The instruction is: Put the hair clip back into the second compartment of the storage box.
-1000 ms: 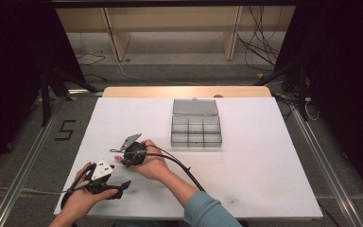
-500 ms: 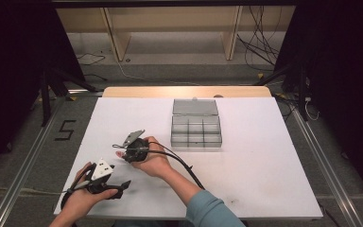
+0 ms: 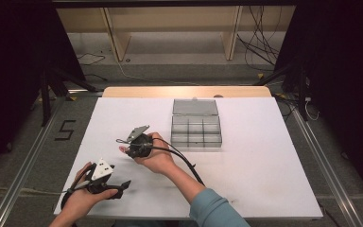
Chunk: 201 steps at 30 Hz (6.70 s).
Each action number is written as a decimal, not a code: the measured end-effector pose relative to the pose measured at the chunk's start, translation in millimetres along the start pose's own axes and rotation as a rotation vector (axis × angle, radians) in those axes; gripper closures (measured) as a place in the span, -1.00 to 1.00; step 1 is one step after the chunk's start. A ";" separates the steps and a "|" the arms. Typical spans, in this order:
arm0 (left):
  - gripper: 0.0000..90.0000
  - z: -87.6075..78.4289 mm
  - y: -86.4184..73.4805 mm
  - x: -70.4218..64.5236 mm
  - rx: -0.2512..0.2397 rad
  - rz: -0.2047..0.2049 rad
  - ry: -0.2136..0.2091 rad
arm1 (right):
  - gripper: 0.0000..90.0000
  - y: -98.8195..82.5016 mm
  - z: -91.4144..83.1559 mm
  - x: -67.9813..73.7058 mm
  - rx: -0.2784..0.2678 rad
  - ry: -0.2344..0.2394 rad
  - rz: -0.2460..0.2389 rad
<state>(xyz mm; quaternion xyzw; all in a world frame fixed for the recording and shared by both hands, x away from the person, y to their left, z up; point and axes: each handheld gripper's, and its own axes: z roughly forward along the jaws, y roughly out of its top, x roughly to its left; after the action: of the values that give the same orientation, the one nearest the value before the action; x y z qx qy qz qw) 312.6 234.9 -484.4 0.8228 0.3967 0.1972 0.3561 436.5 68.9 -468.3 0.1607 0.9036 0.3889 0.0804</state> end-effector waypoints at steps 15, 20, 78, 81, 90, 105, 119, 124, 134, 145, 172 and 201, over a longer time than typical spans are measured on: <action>-0.62 0.1 0.3 0.2 -0.003 -0.004 0.004 | 0.90 -2.9 -8.8 -7.6 -0.005 -0.015 0.014; -0.62 0.2 0.0 0.5 -0.001 -0.004 0.003 | 0.90 -2.7 -10.9 -10.0 -0.016 -0.022 0.031; -0.62 1.1 1.1 -1.0 -0.006 -0.005 0.004 | 0.91 -13.1 -73.0 -54.5 -0.072 -0.160 0.110; -0.62 1.0 1.2 -0.5 -0.006 -0.003 0.004 | 0.91 -14.2 -75.4 -56.6 -0.074 -0.167 0.112; -0.62 1.4 1.3 -0.4 -0.006 -0.003 0.005 | 0.91 -17.3 -83.5 -63.1 -0.075 -0.182 0.128; -0.61 1.3 1.2 -0.3 -0.008 -0.009 0.007 | 0.91 -24.8 -94.5 -76.6 -0.079 -0.219 0.159; -0.61 1.1 1.3 -0.1 -0.008 -0.008 0.009 | 0.91 -32.4 -108.7 -89.8 -0.083 -0.259 0.191; -0.61 1.4 1.3 -0.3 -0.009 -0.009 0.009 | 0.91 -37.9 -114.6 -96.1 -0.077 -0.278 0.205; -0.61 1.5 1.3 -0.2 -0.006 -0.008 0.008 | 0.91 -48.4 -124.0 -109.5 -0.071 -0.312 0.244; -0.61 1.2 1.3 0.0 -0.002 -0.002 0.007 | 0.91 -59.5 -131.1 -121.3 -0.056 -0.343 0.275; -0.61 1.5 1.3 -0.1 -0.002 -0.002 0.008 | 0.90 -84.8 -129.6 -139.7 0.010 -0.400 0.344; -0.61 1.8 2.3 -1.7 -0.001 0.004 0.011 | 0.90 -91.3 -110.9 -147.5 0.061 -0.391 0.420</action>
<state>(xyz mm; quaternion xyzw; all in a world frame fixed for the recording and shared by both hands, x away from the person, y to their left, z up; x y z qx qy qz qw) 313.9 231.8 -483.9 0.8221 0.3970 0.2026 0.3542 523.7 -117.3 -456.0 0.4186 0.8292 0.3312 0.1659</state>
